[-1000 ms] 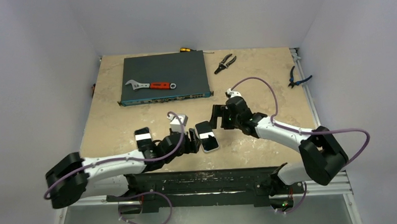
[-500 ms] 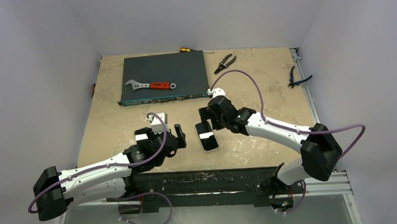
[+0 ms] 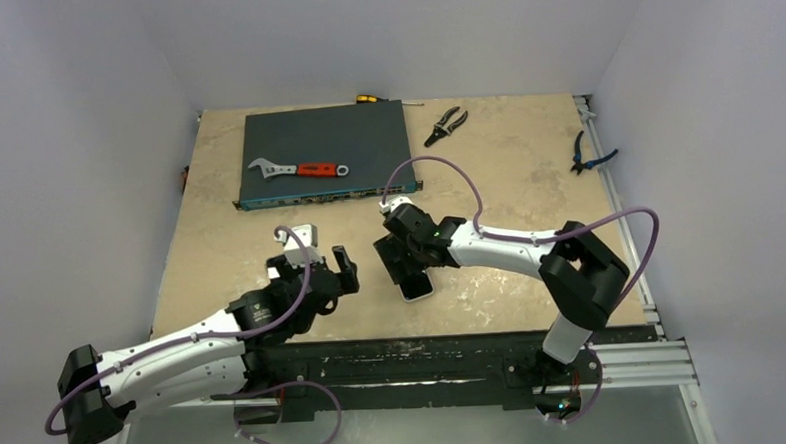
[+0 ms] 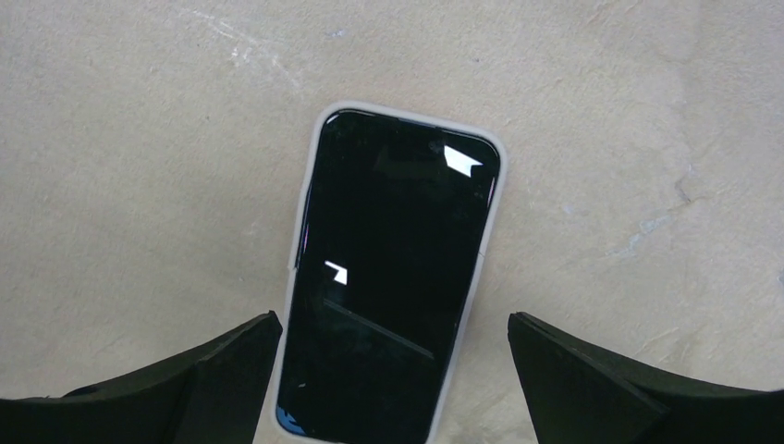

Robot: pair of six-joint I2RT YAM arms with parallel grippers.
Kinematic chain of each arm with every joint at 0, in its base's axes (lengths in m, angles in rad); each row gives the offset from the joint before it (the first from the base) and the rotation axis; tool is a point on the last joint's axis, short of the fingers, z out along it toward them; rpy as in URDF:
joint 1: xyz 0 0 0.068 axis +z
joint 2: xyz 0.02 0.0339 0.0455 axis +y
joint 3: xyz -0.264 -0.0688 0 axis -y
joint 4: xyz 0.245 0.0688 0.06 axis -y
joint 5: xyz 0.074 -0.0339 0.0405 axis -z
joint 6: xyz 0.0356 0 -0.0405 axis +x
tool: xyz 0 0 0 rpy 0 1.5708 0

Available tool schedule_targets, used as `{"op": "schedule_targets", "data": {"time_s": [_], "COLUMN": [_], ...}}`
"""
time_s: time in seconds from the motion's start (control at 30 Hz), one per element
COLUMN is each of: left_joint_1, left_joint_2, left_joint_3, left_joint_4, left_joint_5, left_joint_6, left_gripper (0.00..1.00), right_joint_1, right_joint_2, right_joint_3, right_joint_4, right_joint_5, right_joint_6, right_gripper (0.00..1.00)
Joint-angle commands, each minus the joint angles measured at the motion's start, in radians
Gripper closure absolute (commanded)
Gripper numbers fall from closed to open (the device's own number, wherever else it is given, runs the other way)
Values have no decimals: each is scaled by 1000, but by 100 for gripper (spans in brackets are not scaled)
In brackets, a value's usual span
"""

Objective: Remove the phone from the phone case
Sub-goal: Pick up the phone at the center of the board.

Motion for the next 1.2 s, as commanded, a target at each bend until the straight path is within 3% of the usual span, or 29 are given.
{"op": "schedule_targets", "data": {"time_s": [0.0,0.73,1.17], "left_joint_1": [1,1,1], "left_joint_2": [-23,38,25], "left_joint_3": [-5,2,-7], "left_joint_4": [0,33,-17], "left_joint_5": [-23,-13,-45], "left_joint_6": [2,8,-53], "left_gripper": [5,5,6], "right_joint_1": [2,19,23], "right_joint_2": [41,116,161], "right_joint_3": [71,47,15], "right_joint_4": [-7,14,1], "right_joint_5": [3,-2,92], "right_joint_6": [-26,26,174], "right_gripper": [1,2,8]}}
